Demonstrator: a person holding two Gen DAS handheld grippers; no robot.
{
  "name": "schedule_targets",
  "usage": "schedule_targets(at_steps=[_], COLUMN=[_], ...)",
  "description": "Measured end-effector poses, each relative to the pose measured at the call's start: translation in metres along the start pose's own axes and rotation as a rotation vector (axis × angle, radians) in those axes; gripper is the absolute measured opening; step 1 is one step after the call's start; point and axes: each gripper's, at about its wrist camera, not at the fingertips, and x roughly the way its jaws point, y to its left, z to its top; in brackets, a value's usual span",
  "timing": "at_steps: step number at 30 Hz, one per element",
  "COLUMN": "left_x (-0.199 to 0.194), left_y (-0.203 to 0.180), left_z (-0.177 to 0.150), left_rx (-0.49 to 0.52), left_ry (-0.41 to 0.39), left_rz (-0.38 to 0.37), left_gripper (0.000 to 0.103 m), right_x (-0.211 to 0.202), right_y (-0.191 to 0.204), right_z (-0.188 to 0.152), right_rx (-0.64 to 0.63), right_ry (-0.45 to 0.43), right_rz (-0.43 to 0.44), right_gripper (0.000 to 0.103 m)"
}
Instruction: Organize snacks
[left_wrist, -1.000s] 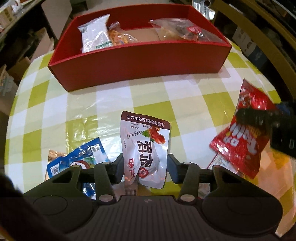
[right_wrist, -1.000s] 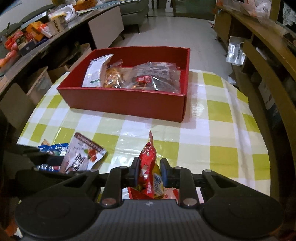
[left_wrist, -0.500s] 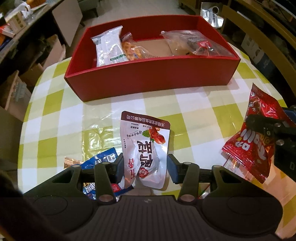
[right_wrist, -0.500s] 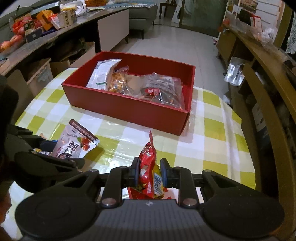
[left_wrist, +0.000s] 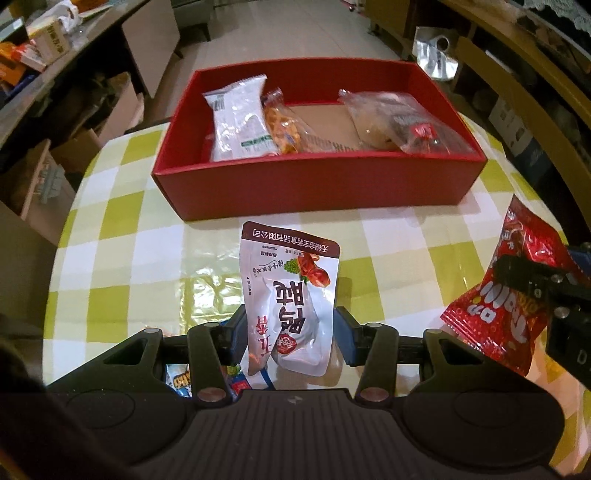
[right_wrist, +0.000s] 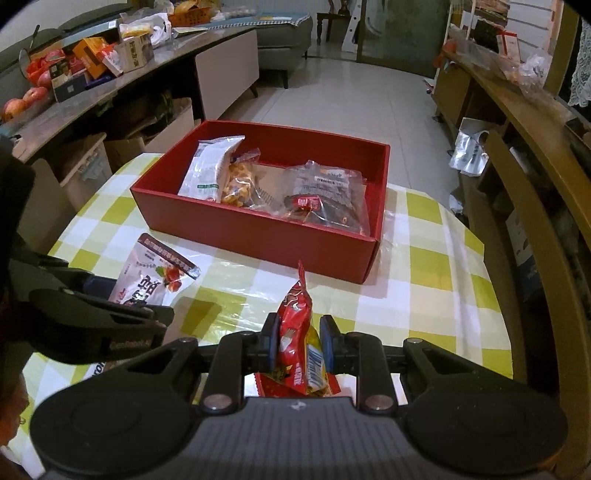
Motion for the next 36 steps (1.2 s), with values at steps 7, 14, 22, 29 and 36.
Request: schedule_targets(at_steps=[7, 14, 22, 29, 36], left_x=[-0.004, -0.007, -0.008, -0.005, 0.003], left_y=[0.001, 0.004, 0.006, 0.006, 0.013], left_z=[0.006, 0.014, 0.022, 0.023, 0.019], left_rx=[-0.008, -0.023, -0.031, -0.030, -0.045], left_ry=[-0.021, -0.036, -0.056, -0.046, -0.009], left_rz=[0.015, 0.014, 0.020, 0.012, -0.011], left_gripper=[0.055, 0.056, 0.056, 0.056, 0.057], right_x=[-0.002, -0.004, -0.007, 0.008, 0.052], right_y=[0.001, 0.000, -0.001, -0.008, -0.040], right_z=[0.007, 0.014, 0.025, 0.018, 0.000], right_rx=[-0.002, 0.001, 0.007, 0.013, 0.181], right_ry=[-0.023, -0.044, -0.075, -0.018, 0.206], right_rz=[-0.005, -0.006, 0.001, -0.007, -0.019], right_gripper=[0.031, 0.031, 0.019, 0.017, 0.049])
